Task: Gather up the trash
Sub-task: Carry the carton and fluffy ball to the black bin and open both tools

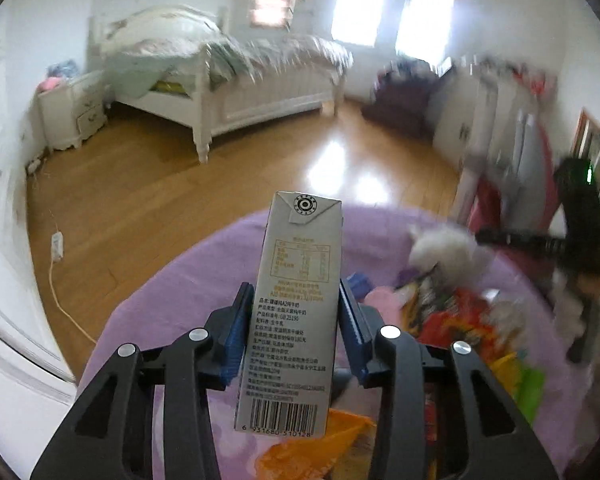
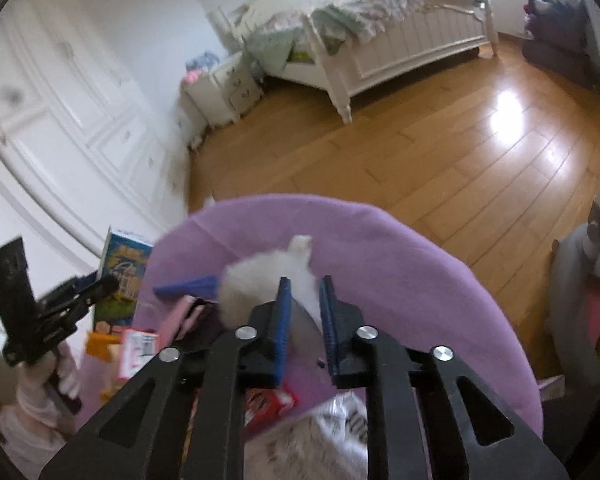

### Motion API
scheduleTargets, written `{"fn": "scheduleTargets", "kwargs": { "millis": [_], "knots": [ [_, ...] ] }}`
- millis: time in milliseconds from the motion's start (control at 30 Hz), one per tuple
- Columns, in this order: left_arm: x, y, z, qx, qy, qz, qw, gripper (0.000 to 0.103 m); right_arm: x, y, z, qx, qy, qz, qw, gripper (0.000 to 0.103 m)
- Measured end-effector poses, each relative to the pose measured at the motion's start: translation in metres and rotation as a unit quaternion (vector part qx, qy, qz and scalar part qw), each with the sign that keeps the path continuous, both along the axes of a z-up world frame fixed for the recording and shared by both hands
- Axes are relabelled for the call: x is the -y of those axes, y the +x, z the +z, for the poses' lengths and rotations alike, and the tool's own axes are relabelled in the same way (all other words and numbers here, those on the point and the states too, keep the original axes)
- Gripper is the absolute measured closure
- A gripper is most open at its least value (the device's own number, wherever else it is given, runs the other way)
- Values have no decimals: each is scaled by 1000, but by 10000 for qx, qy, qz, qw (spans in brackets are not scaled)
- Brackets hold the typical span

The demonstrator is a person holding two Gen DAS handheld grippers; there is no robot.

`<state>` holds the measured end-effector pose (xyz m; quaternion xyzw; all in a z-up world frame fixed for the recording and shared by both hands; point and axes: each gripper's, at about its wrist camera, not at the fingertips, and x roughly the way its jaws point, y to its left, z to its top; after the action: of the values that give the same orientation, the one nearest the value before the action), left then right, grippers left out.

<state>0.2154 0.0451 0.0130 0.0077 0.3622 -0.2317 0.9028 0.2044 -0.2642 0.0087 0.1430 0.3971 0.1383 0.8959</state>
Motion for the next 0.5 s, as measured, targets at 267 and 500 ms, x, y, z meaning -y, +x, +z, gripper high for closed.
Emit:
{"fn": "scheduleTargets", "kwargs": {
  "millis": [267, 500],
  "knots": [
    [12, -73, 60, 698, -406, 208, 9965, 62, 1, 3, 8, -24, 98, 1, 9999, 36],
    [9, -148, 82, 732, -991, 419, 9915, 62, -50, 62, -34, -969, -1087, 626, 9874, 42]
  ]
}}
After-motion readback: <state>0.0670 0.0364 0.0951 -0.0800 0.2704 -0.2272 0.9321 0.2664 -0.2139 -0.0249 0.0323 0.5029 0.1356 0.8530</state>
